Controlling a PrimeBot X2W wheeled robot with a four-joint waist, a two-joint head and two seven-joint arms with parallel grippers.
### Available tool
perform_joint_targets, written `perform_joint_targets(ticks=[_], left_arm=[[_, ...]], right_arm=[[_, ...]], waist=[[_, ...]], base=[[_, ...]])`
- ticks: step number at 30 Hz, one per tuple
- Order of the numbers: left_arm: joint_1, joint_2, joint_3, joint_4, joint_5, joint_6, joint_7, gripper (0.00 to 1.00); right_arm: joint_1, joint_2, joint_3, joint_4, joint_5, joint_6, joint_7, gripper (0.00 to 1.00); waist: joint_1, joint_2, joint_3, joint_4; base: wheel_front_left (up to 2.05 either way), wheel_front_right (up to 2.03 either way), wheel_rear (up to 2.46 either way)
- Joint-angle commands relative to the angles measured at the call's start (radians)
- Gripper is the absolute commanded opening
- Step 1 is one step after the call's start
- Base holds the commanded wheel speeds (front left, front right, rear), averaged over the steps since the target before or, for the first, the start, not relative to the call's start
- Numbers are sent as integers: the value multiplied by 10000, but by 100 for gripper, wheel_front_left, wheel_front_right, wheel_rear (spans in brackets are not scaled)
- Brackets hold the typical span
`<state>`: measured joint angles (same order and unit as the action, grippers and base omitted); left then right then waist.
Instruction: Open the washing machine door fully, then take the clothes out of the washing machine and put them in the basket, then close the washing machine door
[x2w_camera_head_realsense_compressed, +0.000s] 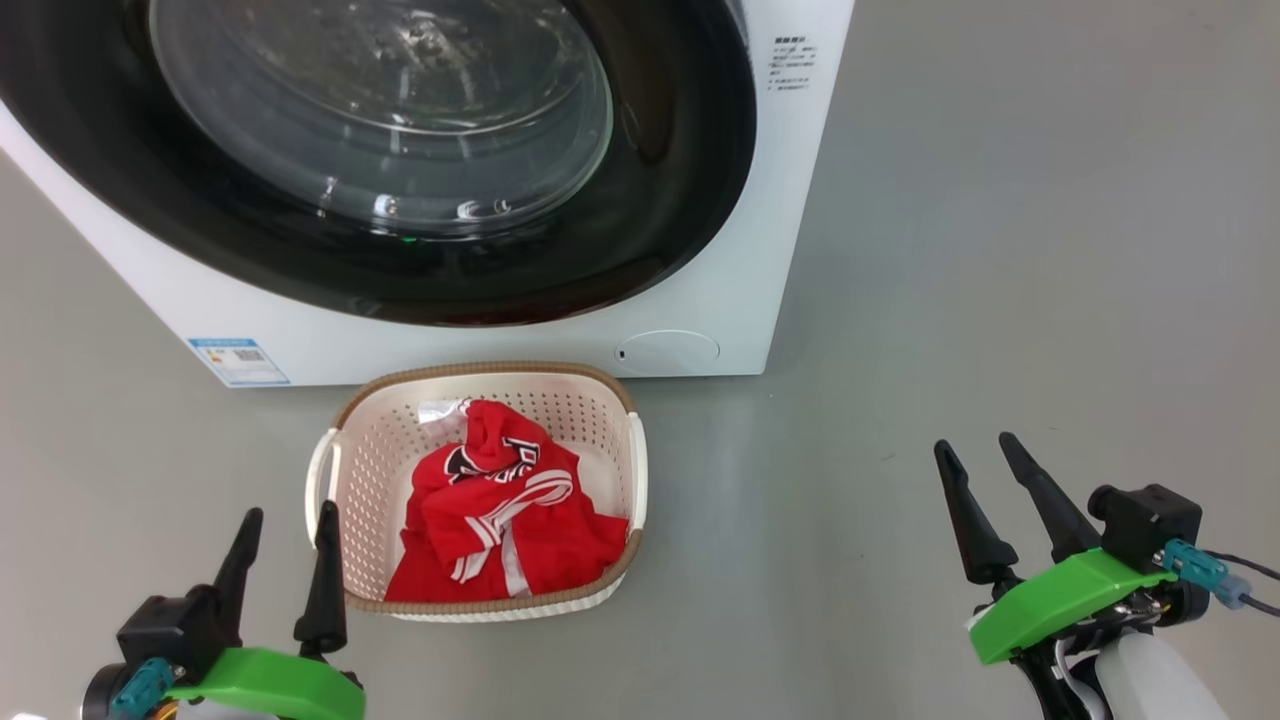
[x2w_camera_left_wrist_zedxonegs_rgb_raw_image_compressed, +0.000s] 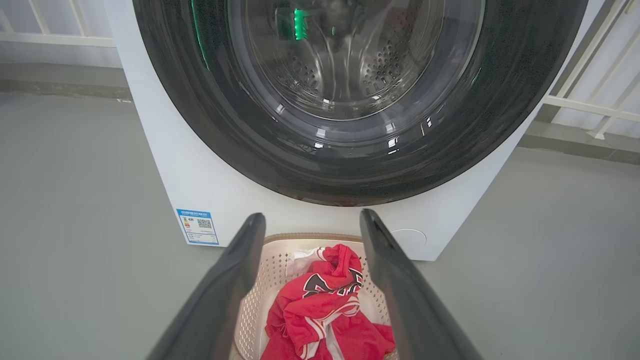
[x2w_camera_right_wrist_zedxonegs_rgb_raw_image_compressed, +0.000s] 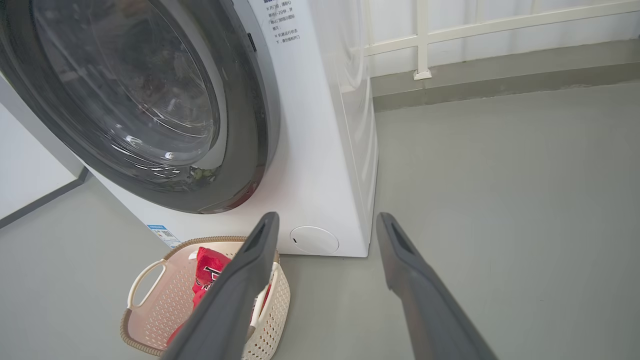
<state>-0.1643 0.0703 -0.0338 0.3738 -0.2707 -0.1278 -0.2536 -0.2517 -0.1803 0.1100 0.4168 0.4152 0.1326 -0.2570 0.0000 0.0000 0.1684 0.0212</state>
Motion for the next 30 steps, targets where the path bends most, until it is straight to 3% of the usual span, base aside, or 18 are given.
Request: perform_joint_targets(ticks=[1,29,30], left_arm=[[38,315,334,-196,159,-29,-82,100],[248,335,442,-199,77,-29,-82,100],[365,157,93,0,36,0,0,0]], right_arm=[[144,-64,136,-281,-65,-19,-48,100],[435,100,-44,-323,-95,-19,-48,100],[480,133,-251,-76,-1,0,0,0]], waist=[[0,0,-84,-75],[0,0,-259,-236],[0,0,-259,-236]], base=[[0,0,0],[0,0,0],[0,0,0]])
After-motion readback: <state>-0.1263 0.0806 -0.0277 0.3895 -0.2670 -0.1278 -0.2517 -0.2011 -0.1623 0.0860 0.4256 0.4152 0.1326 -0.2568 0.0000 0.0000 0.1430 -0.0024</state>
